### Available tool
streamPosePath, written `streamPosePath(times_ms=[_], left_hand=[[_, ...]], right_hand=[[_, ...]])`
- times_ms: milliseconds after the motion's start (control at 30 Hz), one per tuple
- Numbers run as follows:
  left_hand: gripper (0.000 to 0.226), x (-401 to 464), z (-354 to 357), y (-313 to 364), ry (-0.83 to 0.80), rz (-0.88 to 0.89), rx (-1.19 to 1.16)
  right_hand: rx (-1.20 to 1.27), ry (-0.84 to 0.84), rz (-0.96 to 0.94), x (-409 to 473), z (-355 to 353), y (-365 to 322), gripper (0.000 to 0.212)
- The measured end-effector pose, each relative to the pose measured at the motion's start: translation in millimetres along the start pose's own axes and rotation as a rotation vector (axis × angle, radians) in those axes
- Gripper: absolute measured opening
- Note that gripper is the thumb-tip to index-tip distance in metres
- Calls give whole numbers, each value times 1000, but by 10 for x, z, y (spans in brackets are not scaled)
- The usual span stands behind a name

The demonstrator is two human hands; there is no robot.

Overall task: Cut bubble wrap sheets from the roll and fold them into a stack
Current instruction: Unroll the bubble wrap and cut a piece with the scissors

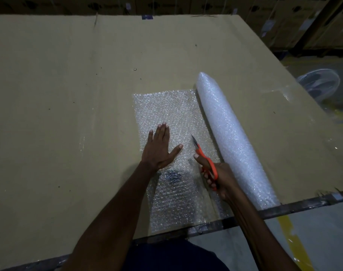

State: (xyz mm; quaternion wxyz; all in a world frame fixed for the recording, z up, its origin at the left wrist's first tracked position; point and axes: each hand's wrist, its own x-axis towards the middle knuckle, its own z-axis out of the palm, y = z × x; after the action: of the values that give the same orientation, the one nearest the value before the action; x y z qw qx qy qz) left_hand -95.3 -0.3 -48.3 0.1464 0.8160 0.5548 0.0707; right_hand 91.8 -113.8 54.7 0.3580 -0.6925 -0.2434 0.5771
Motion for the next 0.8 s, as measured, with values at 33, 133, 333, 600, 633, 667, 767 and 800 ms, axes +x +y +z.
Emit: streamPosePath(times_ms=[33, 133, 333, 600, 633, 667, 767, 800], left_hand=[[97, 1, 3, 0, 1, 0, 3], [96, 3, 9, -12, 6, 1, 3], [98, 11, -22, -29, -5, 2, -22], [98, 254, -199, -119, 132, 3, -44], [97, 295, -211, -126, 127, -9, -48], [97, 334, -217, -136, 110, -18, -47], [95, 417, -188, -200, 50, -19, -20], [94, 424, -169, -228, 32, -12, -6]], right_hand=[[0, -3, 0, 15, 16, -26, 44], [5, -7, 9, 43, 39, -44, 43], [16, -12, 17, -5, 33, -50, 40], [-36, 6, 13, 53, 60, -94, 49], [-43, 6, 15, 55, 61, -89, 49], [-47, 7, 18, 61, 60, -84, 49], [-43, 8, 26, 92, 73, -99, 49], [-44, 5, 27, 104, 83, -113, 48]])
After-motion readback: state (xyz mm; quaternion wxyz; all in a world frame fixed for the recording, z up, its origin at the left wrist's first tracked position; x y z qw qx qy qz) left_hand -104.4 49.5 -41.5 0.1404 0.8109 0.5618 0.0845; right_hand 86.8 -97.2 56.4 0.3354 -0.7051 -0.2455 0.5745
